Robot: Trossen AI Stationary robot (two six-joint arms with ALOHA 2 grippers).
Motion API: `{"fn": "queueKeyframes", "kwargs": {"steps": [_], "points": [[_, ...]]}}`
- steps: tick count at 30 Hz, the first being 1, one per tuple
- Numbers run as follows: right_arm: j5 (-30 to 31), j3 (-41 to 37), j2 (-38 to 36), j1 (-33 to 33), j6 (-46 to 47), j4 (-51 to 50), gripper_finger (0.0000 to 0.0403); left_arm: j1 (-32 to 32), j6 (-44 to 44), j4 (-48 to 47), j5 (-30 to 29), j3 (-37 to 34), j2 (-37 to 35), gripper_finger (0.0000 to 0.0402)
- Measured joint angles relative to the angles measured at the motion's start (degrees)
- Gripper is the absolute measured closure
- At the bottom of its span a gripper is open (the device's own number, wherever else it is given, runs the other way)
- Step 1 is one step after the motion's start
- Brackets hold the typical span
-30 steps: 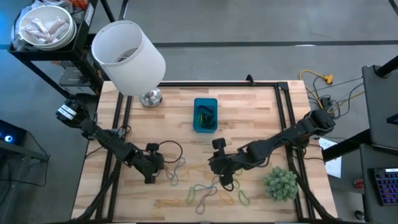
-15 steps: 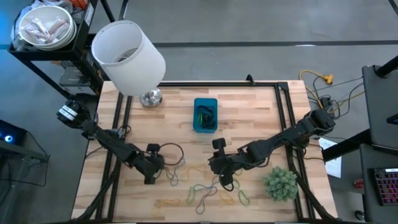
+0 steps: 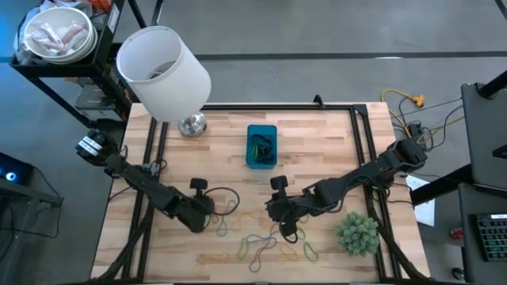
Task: Pick and place rubber bands into bin
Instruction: Put the violet rubber band into the blue bin
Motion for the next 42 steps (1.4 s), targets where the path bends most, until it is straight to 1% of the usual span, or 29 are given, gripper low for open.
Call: {"fn": "queueKeyframes", "kwargs": {"steps": [4,16,22,25,31,36,38,42], "points": [[0.0,0.0,0.0,0.0,0.0,0.0,0.0330,-0.8,0.1,-3.0,-5.4,1.2,0.0,0.0401],[0.0,0.0,0.0,0.0,0.0,0.0,0.0330,-3.8,4.5,-2.7,-29.4,4.4,-0.1,0.0401],[0.0,0.0,-0.3,0.0,0.0,-0.3,0.0330,-3.8,9.2,0.2,-36.4,5.8,-0.1,0.0401],[0.1,0.0,-0.7,0.0,0.0,-0.2,0.0330,-3.7,13.6,3.5,-38.9,6.0,-0.1,0.0401],[0.1,0.0,-1.2,0.0,0.6,-0.4,0.0330,-2.9,25.3,13.2,-44.8,6.0,-0.1,0.0401],[0.6,0.0,-1.5,0.0,1.2,-1.0,0.0330,-0.4,33.7,20.7,-45.3,6.1,-0.1,0.0401],[3.1,0.0,-1.9,0.3,2.7,-2.9,0.0330,0.9,36.1,22.6,-45.3,6.1,-0.1,0.0401],[11.6,0.0,-2.6,1.0,8.0,-9.7,0.0330,3.9,40.4,26.1,-45.0,6.1,-0.1,0.0401]]}}
